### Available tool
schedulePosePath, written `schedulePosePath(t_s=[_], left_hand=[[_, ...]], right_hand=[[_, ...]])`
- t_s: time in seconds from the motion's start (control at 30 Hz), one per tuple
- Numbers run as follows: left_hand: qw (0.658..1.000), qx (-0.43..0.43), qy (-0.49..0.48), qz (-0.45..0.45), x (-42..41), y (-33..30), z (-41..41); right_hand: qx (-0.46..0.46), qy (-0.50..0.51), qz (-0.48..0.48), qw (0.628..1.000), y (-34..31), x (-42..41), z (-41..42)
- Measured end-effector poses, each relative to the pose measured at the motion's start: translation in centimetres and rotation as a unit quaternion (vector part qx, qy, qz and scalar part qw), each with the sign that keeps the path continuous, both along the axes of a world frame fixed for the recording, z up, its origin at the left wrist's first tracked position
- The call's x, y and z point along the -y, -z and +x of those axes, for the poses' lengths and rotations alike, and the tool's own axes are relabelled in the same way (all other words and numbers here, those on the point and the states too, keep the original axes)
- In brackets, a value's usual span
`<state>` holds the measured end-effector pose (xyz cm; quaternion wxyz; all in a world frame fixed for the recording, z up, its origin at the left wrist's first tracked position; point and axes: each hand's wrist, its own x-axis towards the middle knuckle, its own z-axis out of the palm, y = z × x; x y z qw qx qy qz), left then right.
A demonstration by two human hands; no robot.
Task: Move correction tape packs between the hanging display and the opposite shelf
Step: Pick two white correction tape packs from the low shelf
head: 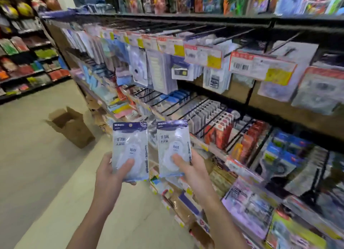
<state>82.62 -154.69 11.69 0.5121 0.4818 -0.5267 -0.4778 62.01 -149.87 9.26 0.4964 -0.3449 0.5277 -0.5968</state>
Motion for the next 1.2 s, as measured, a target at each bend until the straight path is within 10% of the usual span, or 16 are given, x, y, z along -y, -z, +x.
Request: schedulePosePath(t_s=[0.47, 0.77, 1.2], left_hand=[[0.962, -0.044, 0.27, 0.0, 9.1, -0.9, -7.7], [0.876, -0.032, 0.48, -0.008, 7.1, -1.0, -10.2], [0.841, -0.033, 0.54, 0.001, 4.6, -2.0, -12.9]], right_hand=[[-0.05, 0.241, -0.025, 0.969, -3.1, -1.2, -1.7], [-0.092, 0.419, -0.001, 0.903, -5.3, -7.3, -0.2], [-0.092, 0.502, -0.002, 0.86, -7.0, -10.5, 0.3]])
